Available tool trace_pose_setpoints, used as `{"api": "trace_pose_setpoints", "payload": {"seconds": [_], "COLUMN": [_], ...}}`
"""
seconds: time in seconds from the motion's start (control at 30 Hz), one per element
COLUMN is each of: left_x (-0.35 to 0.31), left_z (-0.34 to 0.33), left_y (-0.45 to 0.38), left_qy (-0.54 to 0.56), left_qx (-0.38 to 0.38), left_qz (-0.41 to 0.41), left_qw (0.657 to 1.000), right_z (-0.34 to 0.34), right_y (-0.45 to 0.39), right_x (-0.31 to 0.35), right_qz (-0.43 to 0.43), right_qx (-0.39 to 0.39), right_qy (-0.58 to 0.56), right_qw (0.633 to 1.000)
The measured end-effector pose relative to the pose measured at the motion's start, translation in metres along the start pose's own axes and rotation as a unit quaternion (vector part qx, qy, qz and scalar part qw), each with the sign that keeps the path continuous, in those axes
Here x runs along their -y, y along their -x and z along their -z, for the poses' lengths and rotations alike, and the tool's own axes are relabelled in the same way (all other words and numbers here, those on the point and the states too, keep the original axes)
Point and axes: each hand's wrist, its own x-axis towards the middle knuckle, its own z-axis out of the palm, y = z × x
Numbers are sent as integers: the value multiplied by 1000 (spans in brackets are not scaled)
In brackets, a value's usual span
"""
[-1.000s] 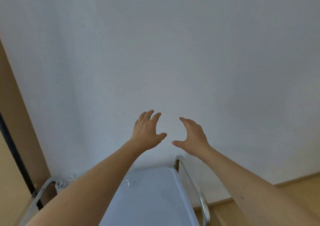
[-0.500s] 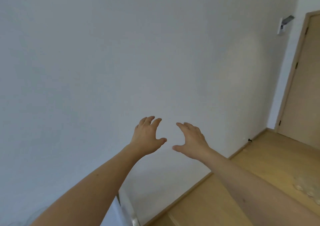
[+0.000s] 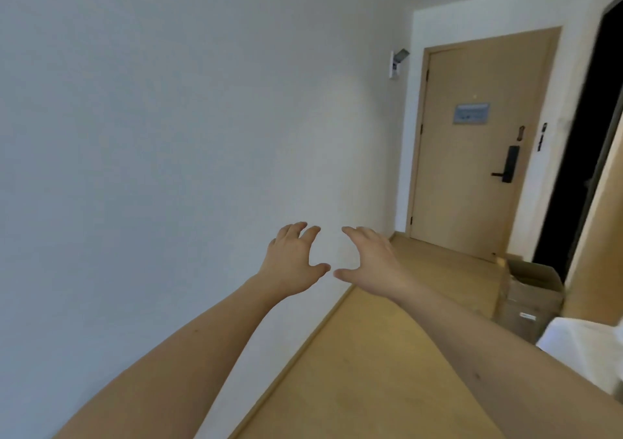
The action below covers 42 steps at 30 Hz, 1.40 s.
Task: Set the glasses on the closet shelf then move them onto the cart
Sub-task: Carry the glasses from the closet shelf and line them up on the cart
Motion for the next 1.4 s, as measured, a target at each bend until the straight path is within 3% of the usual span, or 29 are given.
{"api": "trace_pose_setpoints", "payload": {"seconds": [0.43, 0.9, 1.4], "left_x": [-98, -113, -163], "left_z": [-98, -149, -224], "left_y": [-111, -239, -290], "left_qy": [79, 157, 187], "left_qx": [73, 112, 174], "left_qz": [-148, -281, -375], "left_qw": [983, 940, 891], "right_z": [27, 34, 13], "right_y": [3, -59, -61], "right_x": [-136, -183, -249], "right_qz": [-174, -308, -426], "right_qx": [-58, -123, -132], "right_qy": [19, 100, 119], "right_qw": [983, 938, 887]}}
